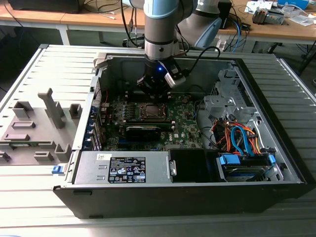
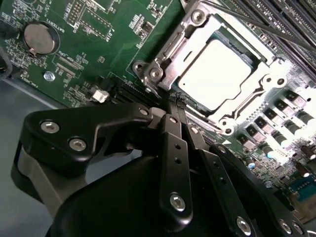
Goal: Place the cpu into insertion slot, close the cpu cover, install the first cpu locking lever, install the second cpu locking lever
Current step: 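Install the first cpu locking lever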
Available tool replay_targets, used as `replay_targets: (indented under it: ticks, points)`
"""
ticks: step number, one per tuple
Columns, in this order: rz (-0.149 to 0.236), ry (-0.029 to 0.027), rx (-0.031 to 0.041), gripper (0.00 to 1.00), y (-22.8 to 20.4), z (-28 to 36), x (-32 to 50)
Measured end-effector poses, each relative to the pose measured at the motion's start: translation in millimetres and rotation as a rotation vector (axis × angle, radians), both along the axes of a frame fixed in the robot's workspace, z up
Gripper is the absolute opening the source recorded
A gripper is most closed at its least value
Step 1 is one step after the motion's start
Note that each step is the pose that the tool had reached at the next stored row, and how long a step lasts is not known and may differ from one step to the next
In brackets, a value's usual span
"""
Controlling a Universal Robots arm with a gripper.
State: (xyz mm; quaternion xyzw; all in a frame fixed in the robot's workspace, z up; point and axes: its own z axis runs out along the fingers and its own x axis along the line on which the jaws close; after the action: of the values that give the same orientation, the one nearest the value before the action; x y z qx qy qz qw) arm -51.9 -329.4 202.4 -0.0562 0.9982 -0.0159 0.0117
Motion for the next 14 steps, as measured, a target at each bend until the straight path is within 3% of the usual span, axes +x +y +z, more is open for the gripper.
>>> replay_targets:
  ticks: [4, 11, 14]
  points:
    - [0.001, -0.0002, 0.0011, 0.11, 0.6, 0.5, 0.4]
    - [0.001, -0.004, 0.001, 0.11, 0.8, 23.9, 0.3]
    - [0.001, -0.0039, 0.001, 0.11, -8.7, 24.2, 0.3]
